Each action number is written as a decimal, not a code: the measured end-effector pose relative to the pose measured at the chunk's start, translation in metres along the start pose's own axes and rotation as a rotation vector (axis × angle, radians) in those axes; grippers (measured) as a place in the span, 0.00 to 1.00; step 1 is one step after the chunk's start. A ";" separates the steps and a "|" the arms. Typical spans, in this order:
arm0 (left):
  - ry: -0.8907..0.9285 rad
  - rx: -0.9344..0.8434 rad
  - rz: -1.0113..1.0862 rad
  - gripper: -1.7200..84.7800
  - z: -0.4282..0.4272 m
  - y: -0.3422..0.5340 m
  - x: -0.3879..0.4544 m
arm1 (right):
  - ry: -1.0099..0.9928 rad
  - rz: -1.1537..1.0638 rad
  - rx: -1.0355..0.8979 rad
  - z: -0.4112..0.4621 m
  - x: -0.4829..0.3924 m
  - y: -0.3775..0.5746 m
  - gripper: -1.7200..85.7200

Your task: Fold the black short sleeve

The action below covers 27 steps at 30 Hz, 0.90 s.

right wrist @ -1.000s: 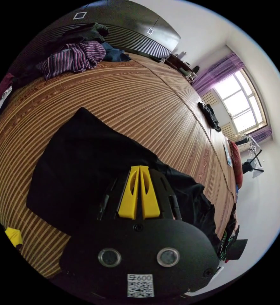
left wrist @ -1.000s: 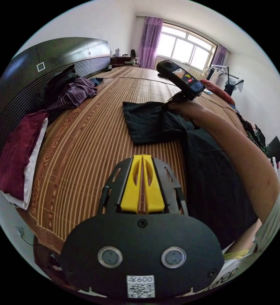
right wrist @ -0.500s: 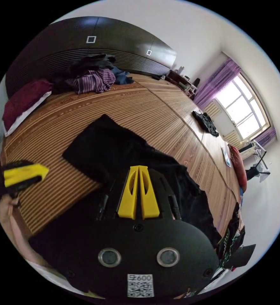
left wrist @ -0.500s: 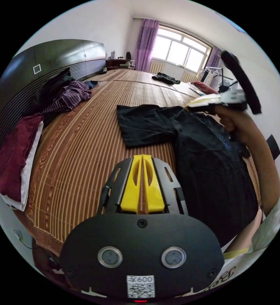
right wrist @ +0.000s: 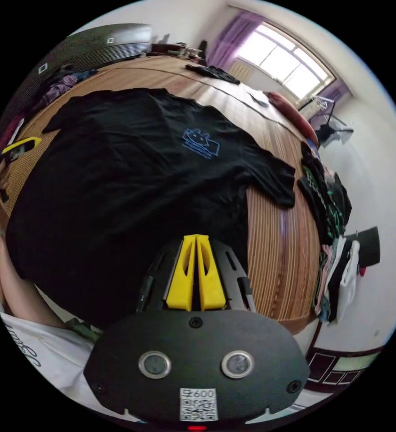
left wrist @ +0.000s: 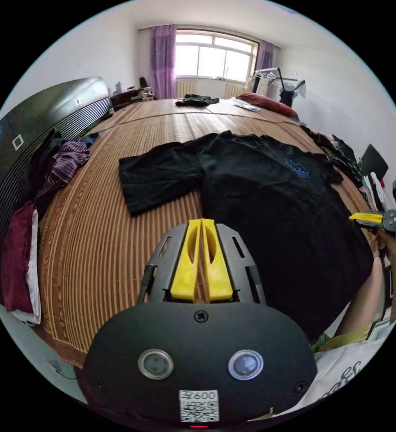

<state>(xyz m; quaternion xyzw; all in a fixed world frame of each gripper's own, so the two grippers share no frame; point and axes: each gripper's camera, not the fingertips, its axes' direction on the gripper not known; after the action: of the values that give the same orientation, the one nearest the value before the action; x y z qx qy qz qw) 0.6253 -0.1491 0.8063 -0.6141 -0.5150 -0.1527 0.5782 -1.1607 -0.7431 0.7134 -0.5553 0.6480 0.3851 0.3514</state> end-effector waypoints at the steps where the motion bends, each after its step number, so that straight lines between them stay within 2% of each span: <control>1: -0.011 -0.013 0.052 0.03 0.012 0.007 0.017 | 0.003 0.029 -0.013 -0.013 0.012 0.014 0.01; 5: -0.104 -0.069 0.226 0.03 0.053 0.040 0.082 | 0.017 0.027 -0.028 -0.066 0.026 0.059 0.01; 11: -0.146 -0.098 0.294 0.03 0.074 0.103 0.153 | -0.072 0.007 0.041 -0.160 0.035 0.129 0.01; 15: -0.159 -0.099 0.304 0.03 0.069 0.142 0.186 | -0.108 -0.036 0.096 -0.216 0.034 0.169 0.03; 20: -0.174 -0.087 0.284 0.03 0.056 0.190 0.212 | -0.082 0.056 0.072 -0.281 0.070 0.226 0.06; 27: -0.203 -0.069 0.292 0.03 0.054 0.224 0.234 | -0.268 0.180 0.097 -0.359 0.128 0.300 0.06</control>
<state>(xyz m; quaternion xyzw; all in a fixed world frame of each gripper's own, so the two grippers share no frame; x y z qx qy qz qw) 0.8831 0.0491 0.8499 -0.7142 -0.4704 -0.0220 0.5179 -1.4848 -1.0939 0.7964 -0.4211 0.6604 0.4538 0.4250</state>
